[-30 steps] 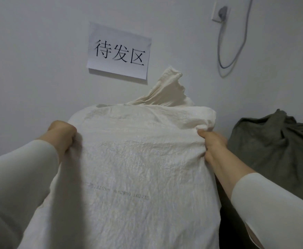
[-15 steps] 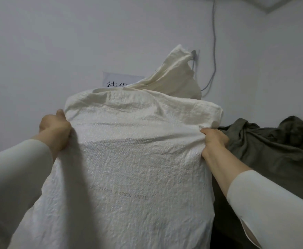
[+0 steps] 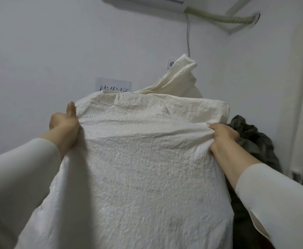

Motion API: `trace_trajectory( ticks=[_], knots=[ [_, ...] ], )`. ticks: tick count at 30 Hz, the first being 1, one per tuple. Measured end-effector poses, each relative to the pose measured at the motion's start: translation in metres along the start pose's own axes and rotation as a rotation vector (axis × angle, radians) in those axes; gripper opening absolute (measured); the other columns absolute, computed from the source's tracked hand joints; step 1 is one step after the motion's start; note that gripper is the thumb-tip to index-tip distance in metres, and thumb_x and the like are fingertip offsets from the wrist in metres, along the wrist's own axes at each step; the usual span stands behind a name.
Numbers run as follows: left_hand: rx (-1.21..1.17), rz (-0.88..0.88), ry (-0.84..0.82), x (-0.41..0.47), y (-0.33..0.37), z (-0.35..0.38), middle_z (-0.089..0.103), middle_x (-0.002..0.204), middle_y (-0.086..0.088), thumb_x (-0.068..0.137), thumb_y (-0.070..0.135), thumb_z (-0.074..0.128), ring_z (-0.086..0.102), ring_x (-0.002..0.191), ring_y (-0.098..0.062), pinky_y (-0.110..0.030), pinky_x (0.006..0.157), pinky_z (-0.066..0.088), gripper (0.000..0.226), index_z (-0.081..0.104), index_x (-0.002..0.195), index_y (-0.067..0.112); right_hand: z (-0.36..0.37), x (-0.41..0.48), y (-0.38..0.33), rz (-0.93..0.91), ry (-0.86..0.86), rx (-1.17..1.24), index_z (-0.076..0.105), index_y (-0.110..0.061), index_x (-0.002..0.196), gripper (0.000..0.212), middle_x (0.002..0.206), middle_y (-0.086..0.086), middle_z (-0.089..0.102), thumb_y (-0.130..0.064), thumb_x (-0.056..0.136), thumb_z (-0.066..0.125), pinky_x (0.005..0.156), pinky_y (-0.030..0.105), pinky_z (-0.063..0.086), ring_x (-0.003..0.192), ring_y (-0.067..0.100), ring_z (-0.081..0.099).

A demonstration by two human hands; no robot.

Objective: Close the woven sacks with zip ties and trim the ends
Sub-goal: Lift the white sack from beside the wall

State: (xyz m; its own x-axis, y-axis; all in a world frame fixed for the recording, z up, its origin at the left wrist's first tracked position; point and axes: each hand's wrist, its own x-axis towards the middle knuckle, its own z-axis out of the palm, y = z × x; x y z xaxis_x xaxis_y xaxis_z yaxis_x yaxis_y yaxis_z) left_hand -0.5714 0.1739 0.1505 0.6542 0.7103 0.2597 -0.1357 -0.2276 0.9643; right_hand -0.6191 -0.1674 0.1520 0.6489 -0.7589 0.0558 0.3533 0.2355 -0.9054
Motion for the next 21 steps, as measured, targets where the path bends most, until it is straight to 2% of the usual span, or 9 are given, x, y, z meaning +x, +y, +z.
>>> trace_trajectory(
  ticks=[2, 7, 8, 10, 12, 14, 18, 21],
  knots=[
    [-0.012, 0.001, -0.043, -0.019, -0.007, -0.01, 0.06, 0.111, -0.027, 0.087, 0.063, 0.042, 0.055, 0.107, -0.043, -0.042, 0.096, 0.04, 0.071, 0.055, 0.101, -0.006, -0.024, -0.013, -0.005, -0.001, 0.023, -0.029, 0.062, -0.005, 0.108, 0.033, 0.096, 0.004, 0.058, -0.007, 0.077, 0.071, 0.076, 0.028, 0.045, 0.084, 0.021, 0.054],
    [0.004, -0.007, -0.135, -0.077, -0.018, -0.038, 0.058, 0.118, -0.023, 0.07, 0.065, 0.065, 0.054, 0.111, -0.04, -0.04, 0.096, 0.042, 0.084, 0.053, 0.111, -0.007, -0.088, -0.043, -0.014, -0.011, 0.082, -0.08, 0.062, -0.005, 0.11, 0.037, 0.107, 0.007, 0.062, -0.008, 0.076, 0.072, 0.076, 0.027, 0.044, 0.085, 0.022, 0.054],
    [0.009, -0.015, -0.152, -0.088, -0.021, -0.044, 0.059, 0.115, -0.022, 0.065, 0.063, 0.071, 0.056, 0.109, -0.039, -0.039, 0.095, 0.043, 0.083, 0.056, 0.107, -0.006, -0.1, -0.049, -0.016, -0.015, 0.078, -0.09, 0.061, -0.004, 0.11, 0.036, 0.105, 0.006, 0.061, -0.009, 0.076, 0.073, 0.076, 0.028, 0.045, 0.085, 0.023, 0.054],
    [-0.013, -0.024, -0.18, -0.104, -0.03, -0.053, 0.065, 0.096, -0.017, 0.059, 0.054, 0.079, 0.063, 0.096, -0.033, -0.036, 0.085, 0.048, 0.063, 0.063, 0.086, 0.0, -0.124, -0.058, -0.017, -0.041, 0.042, -0.137, 0.061, -0.001, 0.107, 0.037, 0.102, 0.008, 0.061, -0.014, 0.076, 0.075, 0.077, 0.03, 0.046, 0.084, 0.023, 0.053],
    [-0.031, -0.028, -0.191, -0.123, -0.041, -0.063, 0.062, 0.073, -0.01, 0.061, 0.049, 0.078, 0.062, 0.075, -0.027, -0.033, 0.074, 0.048, 0.045, 0.059, 0.063, 0.009, -0.148, -0.064, -0.014, -0.071, -0.004, -0.216, 0.061, 0.001, 0.105, 0.041, 0.106, 0.01, 0.062, -0.022, 0.075, 0.077, 0.078, 0.03, 0.044, 0.085, 0.023, 0.053],
    [-0.028, -0.031, -0.16, -0.146, -0.053, -0.072, 0.059, 0.068, -0.009, 0.068, 0.045, 0.072, 0.055, 0.066, -0.023, -0.033, 0.071, 0.048, 0.041, 0.056, 0.055, 0.01, -0.174, -0.069, -0.008, -0.062, -0.027, -0.266, 0.06, -0.001, 0.106, 0.046, 0.113, 0.011, 0.062, -0.026, 0.073, 0.079, 0.081, 0.032, 0.045, 0.089, 0.025, 0.055],
    [-0.01, -0.069, -0.13, -0.195, -0.077, -0.086, 0.056, 0.07, -0.01, 0.074, 0.042, 0.065, 0.051, 0.066, -0.022, -0.031, 0.069, 0.043, 0.037, 0.056, 0.058, 0.011, -0.23, -0.083, 0.006, 0.061, 0.001, -0.352, 0.05, -0.002, 0.123, 0.081, 0.13, 0.014, 0.054, -0.034, 0.059, 0.086, 0.095, 0.042, 0.044, 0.116, 0.033, 0.053],
    [0.008, -0.091, -0.131, -0.231, -0.098, -0.096, 0.055, 0.073, -0.009, 0.08, 0.042, 0.062, 0.05, 0.07, -0.022, -0.03, 0.07, 0.04, 0.038, 0.052, 0.057, 0.012, -0.266, -0.089, 0.023, 0.146, 0.005, -0.407, 0.049, -0.001, 0.125, 0.087, 0.13, 0.016, 0.054, -0.042, 0.058, 0.085, 0.087, 0.038, 0.044, 0.116, 0.034, 0.054]
  ],
)
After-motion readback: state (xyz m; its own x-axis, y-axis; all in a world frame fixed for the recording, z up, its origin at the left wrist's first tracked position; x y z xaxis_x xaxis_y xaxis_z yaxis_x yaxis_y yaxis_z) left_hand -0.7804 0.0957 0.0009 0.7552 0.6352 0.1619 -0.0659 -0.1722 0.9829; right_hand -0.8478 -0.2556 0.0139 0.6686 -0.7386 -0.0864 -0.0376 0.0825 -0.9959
